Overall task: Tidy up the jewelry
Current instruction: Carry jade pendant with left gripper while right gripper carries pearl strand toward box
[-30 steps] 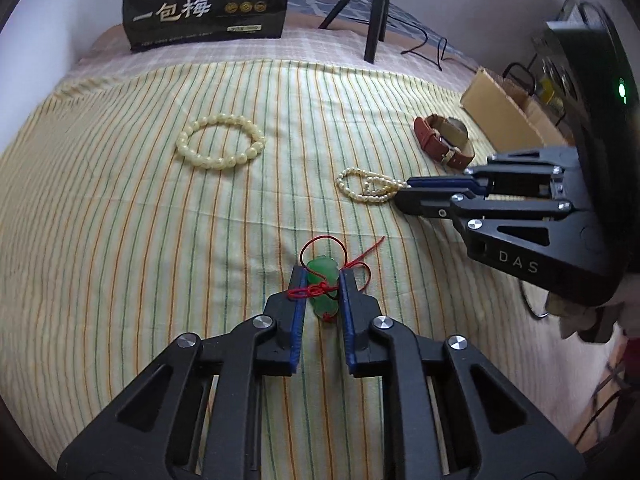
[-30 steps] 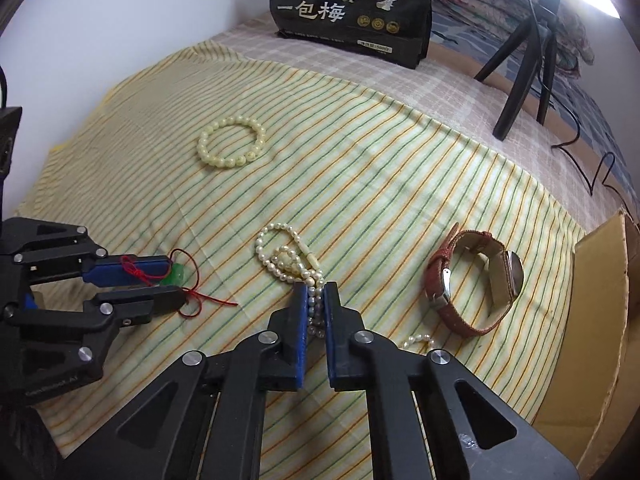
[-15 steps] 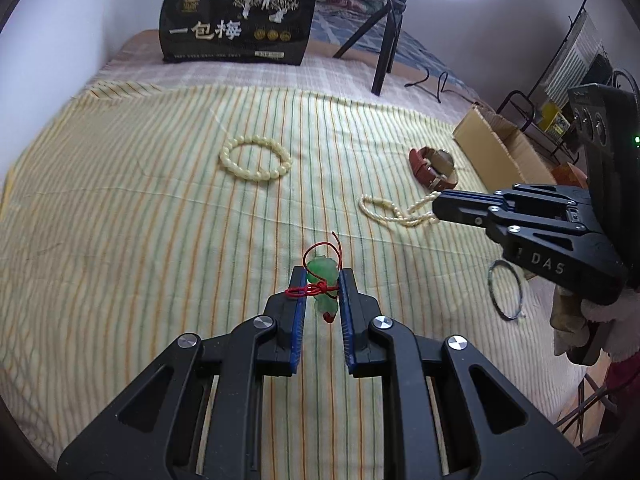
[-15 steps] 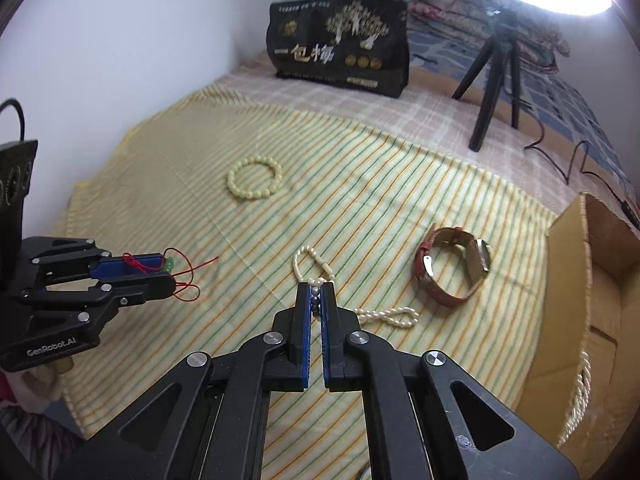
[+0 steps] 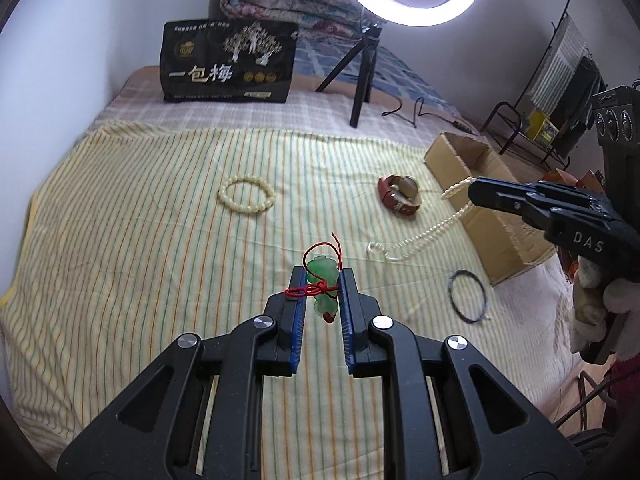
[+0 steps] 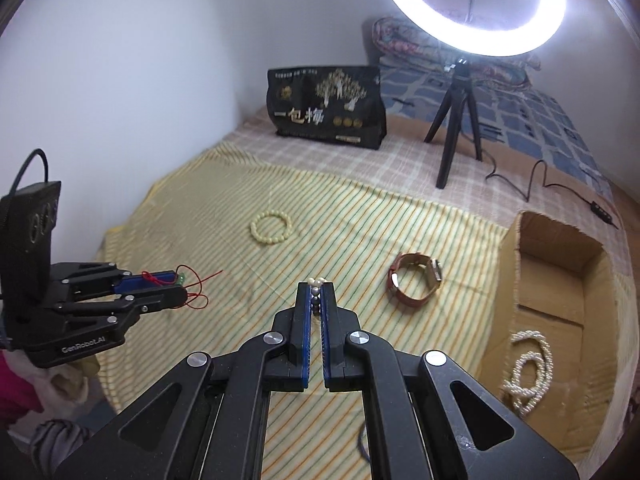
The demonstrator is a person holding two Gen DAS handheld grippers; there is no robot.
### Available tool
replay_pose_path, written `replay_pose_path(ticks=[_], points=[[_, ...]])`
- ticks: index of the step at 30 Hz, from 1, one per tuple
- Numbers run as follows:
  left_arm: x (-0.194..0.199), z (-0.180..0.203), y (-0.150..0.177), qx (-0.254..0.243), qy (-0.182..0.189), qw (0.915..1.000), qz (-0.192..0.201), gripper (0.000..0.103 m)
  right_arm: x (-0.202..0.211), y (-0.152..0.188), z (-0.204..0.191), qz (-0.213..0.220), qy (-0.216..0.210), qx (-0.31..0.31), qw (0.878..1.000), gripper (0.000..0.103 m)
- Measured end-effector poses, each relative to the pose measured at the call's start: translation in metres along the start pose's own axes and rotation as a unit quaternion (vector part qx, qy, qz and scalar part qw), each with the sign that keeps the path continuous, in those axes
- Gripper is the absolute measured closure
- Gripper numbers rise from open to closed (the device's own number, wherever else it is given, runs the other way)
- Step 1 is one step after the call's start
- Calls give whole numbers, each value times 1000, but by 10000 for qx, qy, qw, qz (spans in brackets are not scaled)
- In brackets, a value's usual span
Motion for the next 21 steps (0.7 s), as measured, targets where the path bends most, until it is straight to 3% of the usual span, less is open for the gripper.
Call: replay_pose_path(ticks=[21], points=[[23, 80, -22, -581, 398, 9973, 212, 89, 124, -13, 48, 874, 526, -390, 9940, 100]])
Point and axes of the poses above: each gripper's, at about its wrist camera, not at the fingertips, and x roughly against the way its jaws point, z to its right, y to its underside, the point moved 4 cm from there along -x, roughly the way its jaws point, and after that the axes turned 5 degrees about z, right-handed, at the moved point
